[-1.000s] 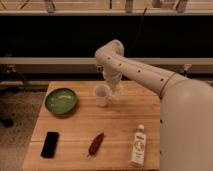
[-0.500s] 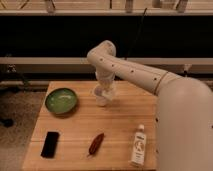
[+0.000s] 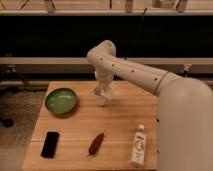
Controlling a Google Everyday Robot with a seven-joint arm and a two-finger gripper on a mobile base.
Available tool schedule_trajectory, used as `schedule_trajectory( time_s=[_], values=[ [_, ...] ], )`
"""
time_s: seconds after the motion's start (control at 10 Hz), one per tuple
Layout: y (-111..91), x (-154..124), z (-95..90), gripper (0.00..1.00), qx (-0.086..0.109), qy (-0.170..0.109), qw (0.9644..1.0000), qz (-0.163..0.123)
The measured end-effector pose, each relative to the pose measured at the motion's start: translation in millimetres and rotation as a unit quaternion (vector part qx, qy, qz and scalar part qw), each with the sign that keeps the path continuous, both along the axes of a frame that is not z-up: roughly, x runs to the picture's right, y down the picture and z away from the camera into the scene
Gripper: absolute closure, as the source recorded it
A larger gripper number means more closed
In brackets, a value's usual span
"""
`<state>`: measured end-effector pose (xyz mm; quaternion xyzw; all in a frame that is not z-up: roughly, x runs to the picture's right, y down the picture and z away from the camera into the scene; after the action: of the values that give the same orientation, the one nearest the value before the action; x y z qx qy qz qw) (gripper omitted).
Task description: Place the white sponge in the ceramic cup
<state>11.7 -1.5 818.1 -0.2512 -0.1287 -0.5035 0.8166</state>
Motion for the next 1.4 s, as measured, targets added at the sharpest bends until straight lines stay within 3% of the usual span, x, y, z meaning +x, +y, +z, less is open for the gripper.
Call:
schedule_trajectory(
  time_s=[1.4],
  values=[
    [-2.6, -6.8, 1.4, 1.0, 0.013, -0.051, 0.9985, -0.015]
  ],
)
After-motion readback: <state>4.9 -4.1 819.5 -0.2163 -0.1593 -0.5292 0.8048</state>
